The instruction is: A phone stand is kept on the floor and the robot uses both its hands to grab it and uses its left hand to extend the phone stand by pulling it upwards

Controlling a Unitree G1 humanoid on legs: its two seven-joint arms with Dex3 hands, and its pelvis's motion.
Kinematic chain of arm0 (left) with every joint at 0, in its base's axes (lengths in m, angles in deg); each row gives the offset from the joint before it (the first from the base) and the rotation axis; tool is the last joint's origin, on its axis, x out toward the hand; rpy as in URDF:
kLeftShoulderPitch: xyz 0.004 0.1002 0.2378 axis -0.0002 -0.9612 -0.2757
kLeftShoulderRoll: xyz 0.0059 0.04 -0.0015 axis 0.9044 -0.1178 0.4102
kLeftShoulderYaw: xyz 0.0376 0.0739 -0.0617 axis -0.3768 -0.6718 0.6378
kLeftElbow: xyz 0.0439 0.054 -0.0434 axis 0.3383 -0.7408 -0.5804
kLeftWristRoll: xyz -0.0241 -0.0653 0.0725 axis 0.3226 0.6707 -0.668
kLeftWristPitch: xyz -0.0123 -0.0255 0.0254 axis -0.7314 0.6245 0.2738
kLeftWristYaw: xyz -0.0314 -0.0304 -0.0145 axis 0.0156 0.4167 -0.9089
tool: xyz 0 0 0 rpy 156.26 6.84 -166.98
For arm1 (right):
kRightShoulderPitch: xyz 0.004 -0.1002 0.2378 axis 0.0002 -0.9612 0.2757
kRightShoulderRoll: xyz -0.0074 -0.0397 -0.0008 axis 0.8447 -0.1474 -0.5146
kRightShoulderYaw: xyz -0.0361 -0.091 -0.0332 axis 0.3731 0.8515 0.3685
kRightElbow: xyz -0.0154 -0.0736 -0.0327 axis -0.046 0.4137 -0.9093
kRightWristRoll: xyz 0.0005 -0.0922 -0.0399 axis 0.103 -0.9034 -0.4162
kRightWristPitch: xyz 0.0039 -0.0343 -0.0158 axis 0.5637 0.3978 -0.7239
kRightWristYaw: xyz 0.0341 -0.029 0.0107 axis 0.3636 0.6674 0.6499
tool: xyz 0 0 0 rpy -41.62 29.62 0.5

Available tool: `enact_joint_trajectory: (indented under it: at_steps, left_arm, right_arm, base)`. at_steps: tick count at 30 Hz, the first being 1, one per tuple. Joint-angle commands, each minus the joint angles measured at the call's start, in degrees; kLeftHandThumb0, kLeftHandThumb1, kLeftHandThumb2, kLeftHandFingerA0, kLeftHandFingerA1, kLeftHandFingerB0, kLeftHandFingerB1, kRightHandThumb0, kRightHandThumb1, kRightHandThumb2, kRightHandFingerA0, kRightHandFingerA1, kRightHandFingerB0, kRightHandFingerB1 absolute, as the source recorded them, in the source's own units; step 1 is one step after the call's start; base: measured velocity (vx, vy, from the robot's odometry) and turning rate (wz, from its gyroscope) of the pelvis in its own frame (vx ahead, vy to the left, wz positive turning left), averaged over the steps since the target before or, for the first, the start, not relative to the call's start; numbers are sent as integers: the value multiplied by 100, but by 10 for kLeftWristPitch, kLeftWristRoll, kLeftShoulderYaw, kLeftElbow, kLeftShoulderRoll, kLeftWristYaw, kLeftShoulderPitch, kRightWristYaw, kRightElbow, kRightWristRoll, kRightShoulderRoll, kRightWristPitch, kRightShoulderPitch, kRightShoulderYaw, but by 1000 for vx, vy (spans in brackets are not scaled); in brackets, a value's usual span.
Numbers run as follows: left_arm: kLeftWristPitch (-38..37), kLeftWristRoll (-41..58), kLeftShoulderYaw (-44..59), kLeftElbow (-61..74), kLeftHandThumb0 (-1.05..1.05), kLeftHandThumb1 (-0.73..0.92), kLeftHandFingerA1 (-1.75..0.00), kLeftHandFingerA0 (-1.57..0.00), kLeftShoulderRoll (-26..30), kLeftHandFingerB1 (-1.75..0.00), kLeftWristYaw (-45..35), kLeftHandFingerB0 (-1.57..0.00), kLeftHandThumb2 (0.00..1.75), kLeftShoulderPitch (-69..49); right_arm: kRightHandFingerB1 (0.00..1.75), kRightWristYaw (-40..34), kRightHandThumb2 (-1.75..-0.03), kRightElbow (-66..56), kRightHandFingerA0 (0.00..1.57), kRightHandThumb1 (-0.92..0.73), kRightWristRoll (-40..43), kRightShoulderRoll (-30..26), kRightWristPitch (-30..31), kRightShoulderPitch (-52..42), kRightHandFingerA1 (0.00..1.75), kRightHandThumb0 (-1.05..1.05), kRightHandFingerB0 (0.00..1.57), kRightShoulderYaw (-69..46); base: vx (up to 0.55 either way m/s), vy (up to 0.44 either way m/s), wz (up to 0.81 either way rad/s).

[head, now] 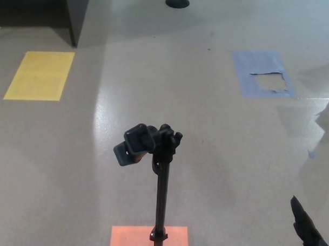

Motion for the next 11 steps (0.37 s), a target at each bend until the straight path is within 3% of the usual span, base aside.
enact_joint_trajectory:
  at_steps: [1, 10, 11]
  left_arm:
    - [-265, -69, 35, -66, -72, 46, -31, -20, -20, -28, -10, -22, 55, -12]
    - [-268, -72, 36, -77, -67, 42, -31, -19, -24, -29, -4, -23, 55, -9]
    - [-272, -69, 37, -81, -65, 37, -38, -16, -24, -36, -7, -19, 70, -6]
  right_arm:
    - [0, -58, -75, 35, 0, -82, -50, -53, -13, -9, 34, -105, 0, 6]
    - [0, -54, -76, 40, 0, -84, -47, -55, -10, -10, 34, -105, 0, 8]
    - [0, -53, -75, 41, 0, -81, -46, -54, -10, -9, 32, -105, 0, 8]
  base:
    - [0, 0, 0]
    - [0, 0, 0]
    - [0, 0, 0]
